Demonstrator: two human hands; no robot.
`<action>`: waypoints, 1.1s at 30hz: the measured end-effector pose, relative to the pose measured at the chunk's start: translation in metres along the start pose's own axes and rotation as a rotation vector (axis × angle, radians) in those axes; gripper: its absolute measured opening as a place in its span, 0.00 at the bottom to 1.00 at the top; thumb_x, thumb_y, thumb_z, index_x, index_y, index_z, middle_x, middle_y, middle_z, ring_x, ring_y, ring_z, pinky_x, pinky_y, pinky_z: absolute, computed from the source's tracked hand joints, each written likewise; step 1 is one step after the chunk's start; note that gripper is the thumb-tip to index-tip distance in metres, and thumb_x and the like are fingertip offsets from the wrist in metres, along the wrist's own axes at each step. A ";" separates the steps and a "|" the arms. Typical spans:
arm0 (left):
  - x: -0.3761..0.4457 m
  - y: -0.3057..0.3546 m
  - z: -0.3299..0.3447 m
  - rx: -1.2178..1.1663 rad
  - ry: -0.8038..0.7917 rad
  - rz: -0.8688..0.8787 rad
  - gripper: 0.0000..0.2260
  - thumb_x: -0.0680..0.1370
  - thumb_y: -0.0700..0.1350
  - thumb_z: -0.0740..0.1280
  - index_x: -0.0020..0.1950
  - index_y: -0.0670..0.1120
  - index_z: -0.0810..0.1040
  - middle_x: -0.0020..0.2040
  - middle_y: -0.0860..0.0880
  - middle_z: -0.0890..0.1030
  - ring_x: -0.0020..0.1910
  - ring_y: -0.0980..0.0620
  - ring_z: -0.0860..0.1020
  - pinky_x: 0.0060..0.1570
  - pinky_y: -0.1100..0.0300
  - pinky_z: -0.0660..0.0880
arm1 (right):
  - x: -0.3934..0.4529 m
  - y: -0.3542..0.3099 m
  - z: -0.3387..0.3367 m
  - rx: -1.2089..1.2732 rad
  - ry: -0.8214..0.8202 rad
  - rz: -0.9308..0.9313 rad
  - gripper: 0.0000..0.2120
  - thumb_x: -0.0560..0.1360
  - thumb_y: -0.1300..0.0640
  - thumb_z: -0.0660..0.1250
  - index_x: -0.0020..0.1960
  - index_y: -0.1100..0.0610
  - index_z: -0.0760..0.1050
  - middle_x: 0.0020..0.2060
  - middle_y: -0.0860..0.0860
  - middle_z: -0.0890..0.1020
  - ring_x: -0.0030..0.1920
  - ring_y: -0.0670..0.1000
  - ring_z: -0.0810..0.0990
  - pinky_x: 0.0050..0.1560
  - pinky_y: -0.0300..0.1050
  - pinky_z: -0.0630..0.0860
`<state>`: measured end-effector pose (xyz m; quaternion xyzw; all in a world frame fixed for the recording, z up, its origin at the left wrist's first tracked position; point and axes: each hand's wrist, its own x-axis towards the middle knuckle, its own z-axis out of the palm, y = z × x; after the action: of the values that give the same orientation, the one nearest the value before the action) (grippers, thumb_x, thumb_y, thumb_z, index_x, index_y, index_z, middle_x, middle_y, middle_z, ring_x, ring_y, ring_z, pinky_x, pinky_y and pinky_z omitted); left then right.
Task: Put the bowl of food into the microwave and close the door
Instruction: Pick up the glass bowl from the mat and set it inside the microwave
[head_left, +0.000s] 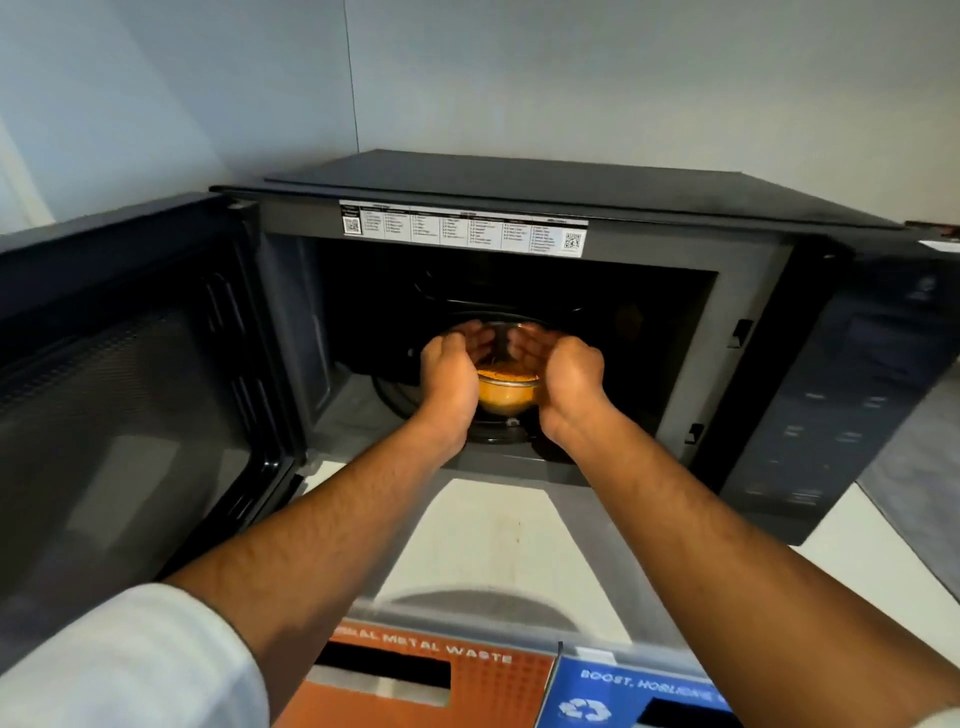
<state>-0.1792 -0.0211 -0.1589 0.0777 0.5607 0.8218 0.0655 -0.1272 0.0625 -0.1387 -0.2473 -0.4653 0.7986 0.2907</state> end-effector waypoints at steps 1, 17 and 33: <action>0.007 -0.003 -0.001 0.019 0.001 -0.019 0.18 0.81 0.39 0.52 0.61 0.36 0.79 0.56 0.38 0.84 0.58 0.41 0.83 0.63 0.46 0.78 | 0.005 0.003 0.003 0.005 -0.001 0.006 0.19 0.81 0.67 0.51 0.51 0.65 0.82 0.43 0.58 0.86 0.42 0.52 0.85 0.48 0.45 0.82; 0.095 -0.022 0.013 0.065 -0.075 -0.065 0.13 0.83 0.37 0.54 0.58 0.40 0.77 0.53 0.41 0.81 0.55 0.44 0.79 0.59 0.50 0.77 | 0.094 0.023 0.034 0.096 -0.072 0.003 0.15 0.84 0.65 0.54 0.42 0.60 0.74 0.32 0.54 0.82 0.36 0.48 0.79 0.43 0.40 0.75; 0.114 -0.020 0.008 0.124 -0.067 -0.015 0.11 0.82 0.37 0.57 0.55 0.44 0.78 0.57 0.40 0.83 0.57 0.43 0.81 0.61 0.48 0.76 | 0.107 0.024 0.041 -0.064 -0.112 0.028 0.18 0.85 0.62 0.52 0.71 0.63 0.71 0.66 0.59 0.80 0.68 0.56 0.78 0.44 0.40 0.75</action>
<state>-0.2891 0.0158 -0.1681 0.1046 0.6086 0.7819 0.0854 -0.2362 0.1026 -0.1553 -0.2179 -0.5028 0.7998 0.2451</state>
